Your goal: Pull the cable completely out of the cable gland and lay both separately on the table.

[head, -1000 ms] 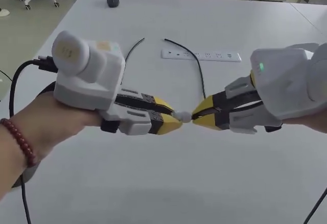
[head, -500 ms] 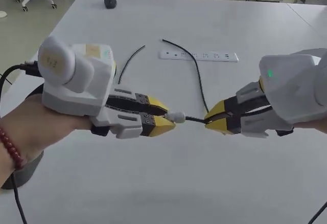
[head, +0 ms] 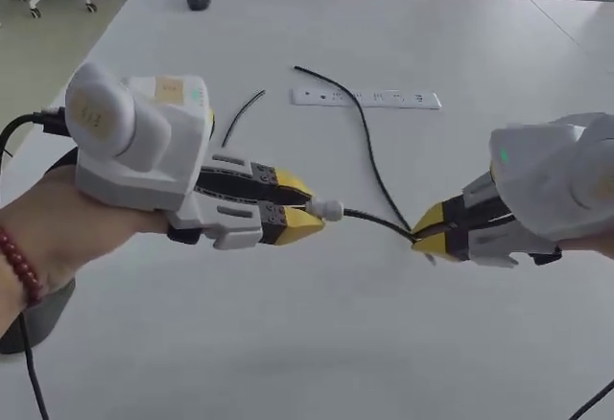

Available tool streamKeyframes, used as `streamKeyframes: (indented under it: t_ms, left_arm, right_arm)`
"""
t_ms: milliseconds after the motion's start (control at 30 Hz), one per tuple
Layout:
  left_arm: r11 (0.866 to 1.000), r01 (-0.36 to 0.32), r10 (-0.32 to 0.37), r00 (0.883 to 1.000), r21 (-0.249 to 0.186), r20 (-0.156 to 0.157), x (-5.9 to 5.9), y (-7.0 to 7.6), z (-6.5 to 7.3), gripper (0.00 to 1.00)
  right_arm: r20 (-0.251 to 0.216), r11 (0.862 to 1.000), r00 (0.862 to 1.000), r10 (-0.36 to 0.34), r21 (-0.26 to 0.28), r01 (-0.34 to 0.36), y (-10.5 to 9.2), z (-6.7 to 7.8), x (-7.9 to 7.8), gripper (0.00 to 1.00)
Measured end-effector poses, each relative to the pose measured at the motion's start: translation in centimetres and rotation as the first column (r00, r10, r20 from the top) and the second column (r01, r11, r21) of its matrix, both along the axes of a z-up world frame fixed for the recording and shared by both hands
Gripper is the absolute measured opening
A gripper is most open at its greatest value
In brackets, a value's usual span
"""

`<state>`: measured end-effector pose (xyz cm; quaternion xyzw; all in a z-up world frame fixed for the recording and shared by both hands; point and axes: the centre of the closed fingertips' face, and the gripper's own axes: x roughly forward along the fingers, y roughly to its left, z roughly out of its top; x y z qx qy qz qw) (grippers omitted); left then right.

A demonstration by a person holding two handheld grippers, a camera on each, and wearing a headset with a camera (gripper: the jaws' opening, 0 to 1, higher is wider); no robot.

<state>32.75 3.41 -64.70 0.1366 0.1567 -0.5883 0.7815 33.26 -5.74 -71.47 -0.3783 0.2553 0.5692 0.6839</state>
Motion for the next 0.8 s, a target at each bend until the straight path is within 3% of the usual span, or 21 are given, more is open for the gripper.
streamKeyframes:
  t_ms: [233,333,600,800]
  left_arm:
    - [1.0,0.027,-0.027,1.0,0.012,0.015,0.0,-0.5,-0.3,0.16]
    - [0.999,0.037,-0.037,0.999,0.014,0.018,0.1,-0.8,-0.5,0.16]
    - [0.996,0.078,-0.079,0.996,0.049,0.031,-0.1,-1.7,-1.5,0.16]
    - [0.993,0.091,-0.093,0.995,0.073,0.03,-0.4,-2.1,-2.3,0.16]
  right_arm:
    - [-0.046,0.998,0.998,-0.045,-0.046,0.043,-1.8,-2.0,0.0,0.0]
    - [-0.059,0.994,0.996,-0.061,-0.097,0.055,-3.0,-3.4,0.1,0.0]
    - [-0.068,0.963,0.993,-0.096,-0.259,0.075,-6.7,-6.7,0.7,0.0]
    - [-0.085,0.967,0.991,-0.107,-0.24,0.083,-6.9,-7.2,0.7,0.0]
